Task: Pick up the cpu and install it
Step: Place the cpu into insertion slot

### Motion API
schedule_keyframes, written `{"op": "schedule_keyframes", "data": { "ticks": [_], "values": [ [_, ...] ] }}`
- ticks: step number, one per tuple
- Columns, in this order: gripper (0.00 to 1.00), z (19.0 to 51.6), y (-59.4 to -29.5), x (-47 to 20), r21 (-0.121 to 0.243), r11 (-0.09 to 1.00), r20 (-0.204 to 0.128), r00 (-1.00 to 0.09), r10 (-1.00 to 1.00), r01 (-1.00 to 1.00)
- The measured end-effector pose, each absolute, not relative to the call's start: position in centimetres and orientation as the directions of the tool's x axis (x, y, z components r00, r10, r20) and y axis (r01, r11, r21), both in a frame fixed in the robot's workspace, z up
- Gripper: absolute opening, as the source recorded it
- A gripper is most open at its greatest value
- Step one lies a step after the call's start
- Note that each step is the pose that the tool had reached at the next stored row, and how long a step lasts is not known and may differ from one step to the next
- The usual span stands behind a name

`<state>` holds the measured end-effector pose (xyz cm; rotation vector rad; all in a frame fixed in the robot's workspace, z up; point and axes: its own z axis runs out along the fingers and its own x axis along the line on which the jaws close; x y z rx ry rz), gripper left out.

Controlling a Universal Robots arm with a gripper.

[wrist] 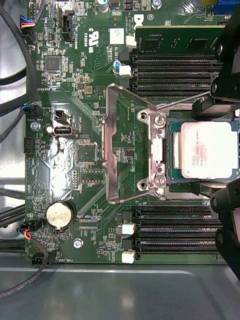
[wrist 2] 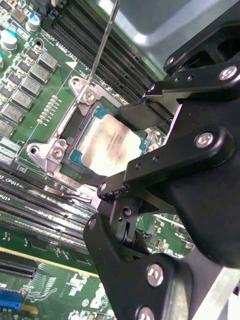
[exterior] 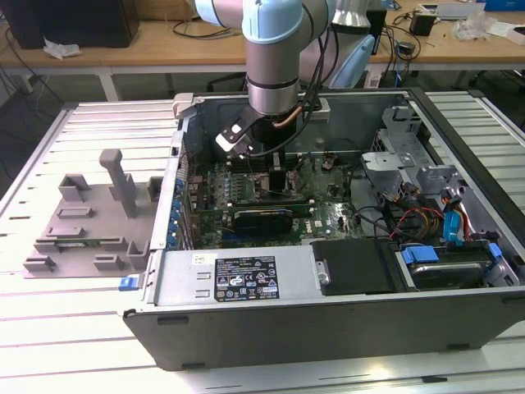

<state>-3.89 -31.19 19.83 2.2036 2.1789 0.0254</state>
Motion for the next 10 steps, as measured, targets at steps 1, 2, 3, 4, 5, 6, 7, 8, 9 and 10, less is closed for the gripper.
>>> {"op": "schedule_keyframes", "data": {
  "ticks": [1, 2, 3, 4, 5, 6, 7, 8, 9, 10],
  "values": [
    [0.62, 20.4, -31.2, -3.9, 0.042, -0.011, -0.021, 0.012, 1.0, 0.999],
    [0.62, 20.8, -31.2, -3.9, 0.042, -0.011, -0.022, 0.012, 1.0, 0.999],
    [0.62, 21.3, -31.2, -3.9, 0.042, -0.011, -0.024, 0.012, 1.0, 0.999],
    [0.62, 21.5, -31.2, -3.9, 0.042, -0.011, -0.025, 0.012, 1.0, 0.999],
    [0.62, 21.7, -31.2, -3.9, 0.042, -0.011, -0.026, 0.012, 1.0, 0.999],
    [0.62, 21.9, -31.2, -3.9, 0.042, -0.011, -0.027, 0.012, 1.0, 0.999],
    [0.62, 22.0, -31.2, -3.9, 0.042, -0.011, -0.027, 0.012, 1.0, 0.999],
    [0.62, 22.1, -31.2, -3.9, 0.042, -0.011, -0.028, 0.012, 1.0, 0.999],
    [0.62, 22.1, -31.2, -3.9, 0.042, -0.011, -0.028, 0.012, 1.0, 0.999],
    [0.62, 22.1, -31.2, -3.9, 0.042, -0.011, -0.028, 0.012, 1.0, 0.999]
  ]
}}
